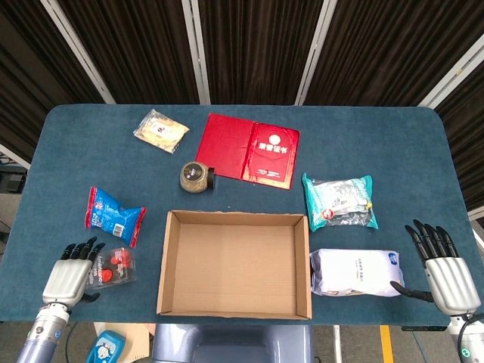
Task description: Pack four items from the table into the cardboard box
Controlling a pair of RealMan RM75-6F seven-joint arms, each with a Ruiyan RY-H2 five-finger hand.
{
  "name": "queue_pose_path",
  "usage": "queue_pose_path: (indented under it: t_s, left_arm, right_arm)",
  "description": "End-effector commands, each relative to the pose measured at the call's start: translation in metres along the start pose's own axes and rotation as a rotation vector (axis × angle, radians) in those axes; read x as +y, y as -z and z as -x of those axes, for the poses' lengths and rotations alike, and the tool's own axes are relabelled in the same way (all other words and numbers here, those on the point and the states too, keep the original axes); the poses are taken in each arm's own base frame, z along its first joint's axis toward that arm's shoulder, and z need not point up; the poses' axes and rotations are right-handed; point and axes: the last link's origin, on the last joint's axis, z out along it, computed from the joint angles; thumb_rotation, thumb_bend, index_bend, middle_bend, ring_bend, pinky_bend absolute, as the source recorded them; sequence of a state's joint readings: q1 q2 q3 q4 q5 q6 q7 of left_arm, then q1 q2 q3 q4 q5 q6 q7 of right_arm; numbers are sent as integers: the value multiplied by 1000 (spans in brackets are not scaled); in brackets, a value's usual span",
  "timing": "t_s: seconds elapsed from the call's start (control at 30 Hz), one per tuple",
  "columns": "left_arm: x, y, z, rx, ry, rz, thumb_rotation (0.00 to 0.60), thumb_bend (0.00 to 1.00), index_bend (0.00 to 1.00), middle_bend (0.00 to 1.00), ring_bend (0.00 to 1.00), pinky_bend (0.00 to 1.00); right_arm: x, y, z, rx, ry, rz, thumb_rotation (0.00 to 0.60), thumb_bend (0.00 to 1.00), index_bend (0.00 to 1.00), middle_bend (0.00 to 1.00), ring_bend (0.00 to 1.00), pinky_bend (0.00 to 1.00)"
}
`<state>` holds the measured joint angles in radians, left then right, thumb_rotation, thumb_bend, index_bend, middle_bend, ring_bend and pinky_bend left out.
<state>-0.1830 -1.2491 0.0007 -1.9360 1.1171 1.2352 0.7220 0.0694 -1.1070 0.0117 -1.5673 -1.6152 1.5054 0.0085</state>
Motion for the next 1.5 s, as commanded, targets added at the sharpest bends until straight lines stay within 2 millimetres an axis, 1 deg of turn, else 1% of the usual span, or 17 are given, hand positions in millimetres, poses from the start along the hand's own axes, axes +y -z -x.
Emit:
queue_pose_path:
  t_s: [0.03,0.17,0.23,0.3,0.33,0.37,0.43,0.47,0.6,0.73,0.87,1.03,1.1,1.17,1.27,1.37,1.5]
  left_arm:
    - [1,-4,1,1,-3,-5,600,28,109,1,84,87]
    - [3,-8,6,-11,-9,-4,600,48,132,35,100,103]
    - [4,-10,8,-17,-14,-3,600,121,161,78,129,133]
    - [6,-13,10,-17,-4,-2,600,317,248,182,218,207]
    - [7,-14,10,-14,1,-2,600,386,292,225,257,236]
    - [8,-15,10,-6,10,-2,600,475,364,294,315,276]
    - [10,-17,9,14,25,-2,600,571,465,387,393,324]
    - [11,-17,8,22,30,-1,600,588,485,404,409,334]
    - [14,-14,0,67,61,16,600,611,516,432,431,353]
    - [19,-7,-21,144,83,54,600,611,522,437,435,353]
    - [21,4,-53,237,84,89,600,610,524,438,434,352]
    - [24,18,-103,351,67,135,600,608,530,442,435,352]
    - [27,22,-116,379,63,150,600,605,532,445,435,352]
    - [35,25,-137,420,60,186,600,602,531,445,435,352]
    - [50,23,-154,458,60,245,600,592,529,444,435,351]
    - [65,16,-160,461,59,304,600,587,527,444,434,346]
    - [98,1,-151,407,38,405,600,566,520,438,430,344]
  right_arm:
    - [0,0,0,0,0,-2,600,29,0,0,0,0]
    - [-1,0,0,-1,3,-5,600,29,0,0,0,0]
    - [-1,0,1,-2,2,-5,600,29,0,0,0,0]
    - [-1,0,0,-1,3,-7,600,29,0,0,0,0]
    - [-1,0,0,-1,3,-7,600,29,0,0,0,0]
    - [-1,1,0,-1,2,-6,600,29,0,0,0,0]
    - [0,1,0,-2,2,-4,600,29,0,0,0,0]
    - [0,1,0,-2,2,-4,600,29,0,0,0,0]
    - [0,1,0,1,1,-3,600,30,0,0,0,0]
    - [0,1,-1,1,2,-2,600,29,0,0,0,0]
    - [0,1,0,2,3,-3,600,29,0,0,0,0]
    - [0,1,0,3,5,-4,600,29,0,0,0,0]
    - [-1,1,0,3,6,-5,600,29,0,0,0,0]
    - [-2,1,1,2,7,-8,600,29,0,0,0,0]
    - [-3,1,1,0,8,-9,600,29,0,0,0,0]
    - [-3,0,2,0,9,-10,600,29,0,0,0,0]
    - [-2,0,1,0,9,-8,600,29,0,0,0,0]
